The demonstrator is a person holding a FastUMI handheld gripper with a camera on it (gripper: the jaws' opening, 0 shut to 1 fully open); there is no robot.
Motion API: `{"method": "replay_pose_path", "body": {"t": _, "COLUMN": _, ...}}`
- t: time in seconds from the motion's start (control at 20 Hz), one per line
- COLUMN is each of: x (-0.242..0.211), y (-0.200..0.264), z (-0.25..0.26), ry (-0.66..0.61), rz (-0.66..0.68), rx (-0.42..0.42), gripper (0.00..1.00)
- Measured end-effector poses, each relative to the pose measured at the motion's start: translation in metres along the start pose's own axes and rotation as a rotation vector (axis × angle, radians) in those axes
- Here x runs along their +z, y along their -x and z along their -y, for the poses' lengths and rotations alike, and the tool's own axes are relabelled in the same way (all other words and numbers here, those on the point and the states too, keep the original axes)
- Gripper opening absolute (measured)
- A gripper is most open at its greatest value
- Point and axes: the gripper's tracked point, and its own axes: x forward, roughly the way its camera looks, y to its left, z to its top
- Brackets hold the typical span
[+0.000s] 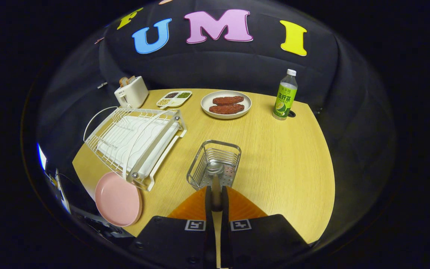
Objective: Take the plate from the dish rack, then take the spoon from the basket and place it into the plate.
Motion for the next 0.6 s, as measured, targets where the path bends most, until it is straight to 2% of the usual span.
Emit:
{"method": "replay_pose_path", "body": {"t": 0.3, "x": 0.019, "y": 0.022, "z": 0.009, "ry": -0.02, "rz": 0.025, "rx": -0.024, "gripper": 0.09}}
{"method": "replay_pose_path", "body": {"t": 0.6, "x": 0.053, "y": 0.084, "z": 0.004, "ry": 0.036, "rz": 0.109, "rx": -0.007, "gripper": 0.09}}
